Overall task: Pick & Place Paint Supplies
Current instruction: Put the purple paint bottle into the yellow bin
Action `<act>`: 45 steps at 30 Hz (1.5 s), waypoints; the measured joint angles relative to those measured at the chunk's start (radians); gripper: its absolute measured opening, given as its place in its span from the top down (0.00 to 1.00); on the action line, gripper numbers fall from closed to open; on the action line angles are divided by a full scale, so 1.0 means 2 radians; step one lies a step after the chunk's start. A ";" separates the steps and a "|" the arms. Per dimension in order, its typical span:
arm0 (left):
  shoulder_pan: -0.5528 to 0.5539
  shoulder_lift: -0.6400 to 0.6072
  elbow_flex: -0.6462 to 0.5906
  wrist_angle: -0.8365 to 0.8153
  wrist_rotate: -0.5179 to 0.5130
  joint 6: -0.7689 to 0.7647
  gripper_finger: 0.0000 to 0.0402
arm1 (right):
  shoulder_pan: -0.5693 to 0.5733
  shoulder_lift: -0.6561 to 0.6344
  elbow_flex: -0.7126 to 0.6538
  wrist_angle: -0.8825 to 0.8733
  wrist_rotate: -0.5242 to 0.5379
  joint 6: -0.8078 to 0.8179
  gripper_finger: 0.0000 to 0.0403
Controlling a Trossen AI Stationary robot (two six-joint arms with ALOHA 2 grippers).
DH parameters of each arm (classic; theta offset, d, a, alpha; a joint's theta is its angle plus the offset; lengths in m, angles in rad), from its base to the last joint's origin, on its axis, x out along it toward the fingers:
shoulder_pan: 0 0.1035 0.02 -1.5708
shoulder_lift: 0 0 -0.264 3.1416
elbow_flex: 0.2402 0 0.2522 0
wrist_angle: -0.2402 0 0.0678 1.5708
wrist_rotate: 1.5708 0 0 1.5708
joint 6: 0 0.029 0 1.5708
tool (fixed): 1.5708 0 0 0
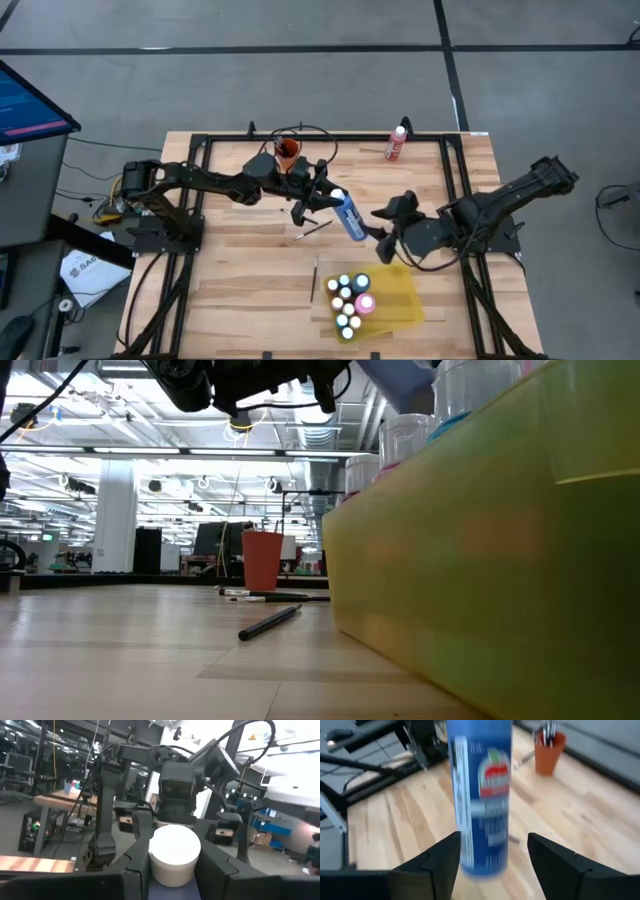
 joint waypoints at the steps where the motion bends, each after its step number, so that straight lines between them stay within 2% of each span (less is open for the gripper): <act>1: -0.003 0.000 0.000 -0.001 -0.002 0.007 0.76 | 0.008 -0.005 0.000 -0.021 -0.001 0.020 0.45; 5: -0.030 0.000 0.004 -0.025 -0.038 0.061 0.76 | 0.046 -0.029 0.000 -0.106 -0.001 0.120 0.47; 9: -0.072 0.000 0.026 -0.100 -0.053 0.135 0.76 | 0.084 -0.056 0.000 -0.189 0.002 0.221 0.50; 13: -0.110 0.000 0.055 -0.143 -0.114 0.201 0.76 | 0.106 -0.076 0.000 -0.276 0.008 0.343 0.57; 15: -0.122 0.004 0.063 -0.145 -0.144 0.230 0.76 | 0.111 -0.075 0.000 -0.302 0.014 0.376 0.61; 18: -0.129 0.021 0.079 -0.143 -0.161 0.244 0.76 | 0.109 -0.068 -0.001 -0.309 0.018 0.383 0.69; 23: -0.130 0.078 0.121 -0.150 -0.142 0.231 0.76 | 0.104 -0.042 -0.001 -0.309 0.017 0.381 0.78; 27: -0.145 0.096 0.148 -0.156 -0.134 0.233 0.76 | 0.105 -0.024 -0.001 -0.311 0.016 0.381 0.83; 37: -0.180 0.131 0.151 -0.168 -0.133 0.260 0.76 | 0.104 0.005 -0.001 -0.323 0.012 0.385 0.86; 41: -0.176 0.143 0.151 -0.167 -0.134 0.275 0.76 | 0.104 0.004 -0.001 -0.337 0.012 0.398 0.86; 45: -0.163 0.161 0.165 -0.162 -0.114 0.270 0.76 | 0.104 0.004 -0.001 -0.341 0.012 0.398 0.86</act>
